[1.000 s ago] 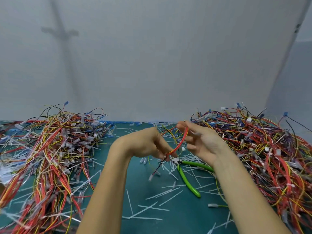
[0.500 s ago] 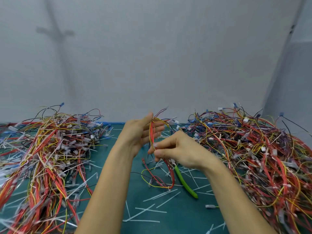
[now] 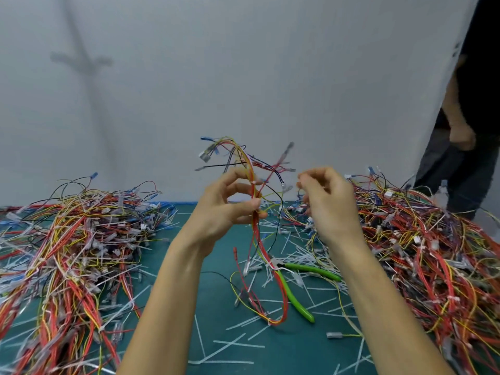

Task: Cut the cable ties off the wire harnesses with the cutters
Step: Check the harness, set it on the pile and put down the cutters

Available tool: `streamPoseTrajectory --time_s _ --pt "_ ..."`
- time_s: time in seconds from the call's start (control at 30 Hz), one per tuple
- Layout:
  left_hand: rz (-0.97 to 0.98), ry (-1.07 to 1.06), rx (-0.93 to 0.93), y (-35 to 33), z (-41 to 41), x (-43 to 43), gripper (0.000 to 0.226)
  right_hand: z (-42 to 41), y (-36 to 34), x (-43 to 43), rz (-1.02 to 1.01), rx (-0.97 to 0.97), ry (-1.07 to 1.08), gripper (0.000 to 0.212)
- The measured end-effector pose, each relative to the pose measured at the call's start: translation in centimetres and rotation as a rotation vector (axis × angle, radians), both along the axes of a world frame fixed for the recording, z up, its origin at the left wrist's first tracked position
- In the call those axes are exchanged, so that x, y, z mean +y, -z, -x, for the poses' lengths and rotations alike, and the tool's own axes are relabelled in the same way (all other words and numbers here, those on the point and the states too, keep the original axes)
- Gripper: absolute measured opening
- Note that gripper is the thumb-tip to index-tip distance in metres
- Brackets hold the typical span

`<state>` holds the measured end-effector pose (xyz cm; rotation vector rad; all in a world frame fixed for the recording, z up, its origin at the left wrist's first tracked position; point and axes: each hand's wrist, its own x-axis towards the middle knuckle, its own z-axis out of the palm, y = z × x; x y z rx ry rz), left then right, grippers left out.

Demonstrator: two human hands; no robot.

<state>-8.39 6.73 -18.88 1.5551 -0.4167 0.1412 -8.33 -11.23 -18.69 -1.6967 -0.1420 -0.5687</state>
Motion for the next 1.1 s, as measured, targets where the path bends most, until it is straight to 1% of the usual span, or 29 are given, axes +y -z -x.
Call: streamPoseTrajectory --time_s 0.03,0.07,0.1,0.17,0.27,0.3,0.33,0.4,0.5,0.53,0.57,0.63,0.7,0.77,0.8,0.87,0.93,1.03,1.1 --pt "-0.061 0.017 -0.032 -0.2 0.2 -0.2 0.028 0.2 -0.2 0.0 -0.012 -0.055 0.017 0.006" --pt "-0.119 0.034 -0.059 -0.5 0.4 -0.5 0.029 0.5 -0.5 0.1 -0.012 -0.093 0.021 0.006" --pt "-0.172 0.051 -0.084 -0.7 0.6 -0.8 0.029 0.8 -0.7 0.1 -0.005 -0.112 0.017 0.012" --pt "-0.279 0.068 -0.133 -0.9 0.8 -1.4 0.032 1.2 -1.2 0.1 -0.005 -0.086 -0.022 0.031" --pt "-0.425 -0.001 -0.197 -0.8 1.0 -2.3 0.045 1.5 -1.5 -0.1 -0.040 -0.012 -0.135 0.058" --pt "-0.451 -0.017 -0.208 -0.8 1.0 -2.6 0.046 1.6 -1.5 -0.1 -0.048 -0.003 -0.151 0.061" --pt "-0.471 -0.021 -0.212 -0.7 1.0 -2.8 0.045 1.7 -1.5 0.0 -0.083 -0.006 -0.143 0.056" --pt "-0.528 -0.031 -0.215 -0.6 0.9 -3.2 0.037 1.6 -1.4 0.0 -0.185 -0.025 -0.126 0.035" --pt "-0.584 0.007 -0.148 -0.4 0.8 -3.1 0.027 1.3 -1.3 -0.4 -0.187 -0.039 -0.175 0.018" --pt "-0.553 0.056 -0.099 -0.4 0.8 -2.8 0.028 1.4 -1.3 -0.5 -0.166 -0.031 -0.207 0.016" --pt "-0.481 0.109 -0.030 -0.4 0.9 -2.5 0.031 1.4 -1.3 -0.5 -0.144 -0.014 -0.234 0.016" --pt "-0.325 0.134 0.054 -0.5 1.1 -1.5 0.043 1.5 -1.3 -0.6 -0.117 0.035 -0.284 0.019" --pt "-0.193 0.055 0.028 -1.0 1.1 -0.5 0.051 1.5 -1.4 -0.4 -0.101 0.071 -0.323 0.023" --pt "-0.021 0.030 0.034 -1.5 1.0 0.3 0.051 1.8 -1.5 0.0 -0.082 0.074 -0.359 0.026" --pt "0.025 0.050 0.042 -1.7 1.1 0.6 0.048 1.9 -1.5 0.2 -0.063 0.065 -0.372 0.027" --pt "0.007 0.037 0.015 -1.9 1.3 0.7 0.030 2.1 -1.5 0.6 -0.018 0.044 -0.389 0.027" --pt "0.003 -0.087 -0.036 -1.7 1.2 0.6 0.011 2.2 -1.4 1.0 0.001 0.040 -0.414 0.027" --pt "0.068 -0.198 -0.026 -1.7 1.0 0.1 0.011 2.1 -1.1 1.3 -0.051 0.051 -0.400 0.024" --pt "0.043 -0.232 -0.004 -1.8 1.1 0.2 0.012 2.0 -1.0 1.3 -0.118 0.050 -0.363 0.024"
